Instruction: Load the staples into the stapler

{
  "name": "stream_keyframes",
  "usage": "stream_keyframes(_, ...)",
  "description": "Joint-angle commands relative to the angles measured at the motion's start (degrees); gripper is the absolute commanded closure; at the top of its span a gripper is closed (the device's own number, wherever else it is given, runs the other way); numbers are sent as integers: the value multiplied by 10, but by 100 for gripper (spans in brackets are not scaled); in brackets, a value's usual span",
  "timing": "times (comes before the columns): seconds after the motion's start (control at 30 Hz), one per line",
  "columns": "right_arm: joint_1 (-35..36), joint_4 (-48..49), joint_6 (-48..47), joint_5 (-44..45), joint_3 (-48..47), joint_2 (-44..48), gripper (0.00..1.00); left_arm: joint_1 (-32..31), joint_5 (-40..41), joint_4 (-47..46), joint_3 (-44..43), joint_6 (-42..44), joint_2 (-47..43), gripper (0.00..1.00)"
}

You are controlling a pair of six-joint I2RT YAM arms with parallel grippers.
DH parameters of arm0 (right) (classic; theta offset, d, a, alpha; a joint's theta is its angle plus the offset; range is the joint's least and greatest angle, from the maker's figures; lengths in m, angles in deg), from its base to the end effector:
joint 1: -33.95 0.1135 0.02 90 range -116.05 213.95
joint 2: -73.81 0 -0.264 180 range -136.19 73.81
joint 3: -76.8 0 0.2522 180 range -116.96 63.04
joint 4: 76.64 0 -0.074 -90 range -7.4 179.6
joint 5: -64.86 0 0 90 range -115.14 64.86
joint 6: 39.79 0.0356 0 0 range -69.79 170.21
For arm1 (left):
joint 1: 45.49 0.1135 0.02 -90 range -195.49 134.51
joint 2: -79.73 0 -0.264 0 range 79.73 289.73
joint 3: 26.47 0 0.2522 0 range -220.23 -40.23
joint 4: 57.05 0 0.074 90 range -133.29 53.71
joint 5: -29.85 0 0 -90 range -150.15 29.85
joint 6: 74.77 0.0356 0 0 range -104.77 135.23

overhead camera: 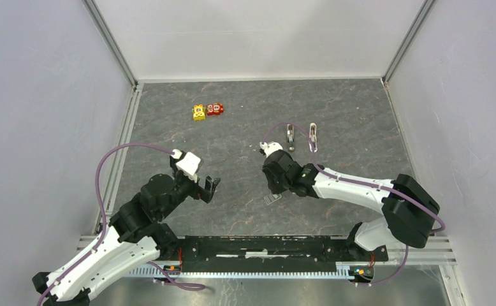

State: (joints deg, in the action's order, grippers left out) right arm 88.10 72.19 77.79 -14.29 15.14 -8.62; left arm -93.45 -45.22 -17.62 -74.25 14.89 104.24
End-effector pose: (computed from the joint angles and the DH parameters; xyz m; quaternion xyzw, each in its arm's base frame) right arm 0.1742 0.2297 0.2000 -0.1863 0.9230 0.1448 0.3040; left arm 0.0842 -0.0797 0.2925 0.2486 0.7567 -0.1489 0.5860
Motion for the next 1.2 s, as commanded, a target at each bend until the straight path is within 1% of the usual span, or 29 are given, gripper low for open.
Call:
stream_keyframes(0.0, -2, 2, -24, -1, 3, 0, 75, 1, 7, -10, -14, 20, -7, 0)
stream_keyframes(0.13, -2, 11, -32, -1, 21, -6, 73, 2, 6, -10, -14, 21, -4, 0)
stream_keyframes(0.53, -2, 39, -42, -39, 38, -20, 74, 1, 7, -11, -14, 21, -2, 0)
stream_keyframes(1.17, -2, 26, -45, -26, 49, -21, 74, 2, 3, -12, -15, 21, 7, 0)
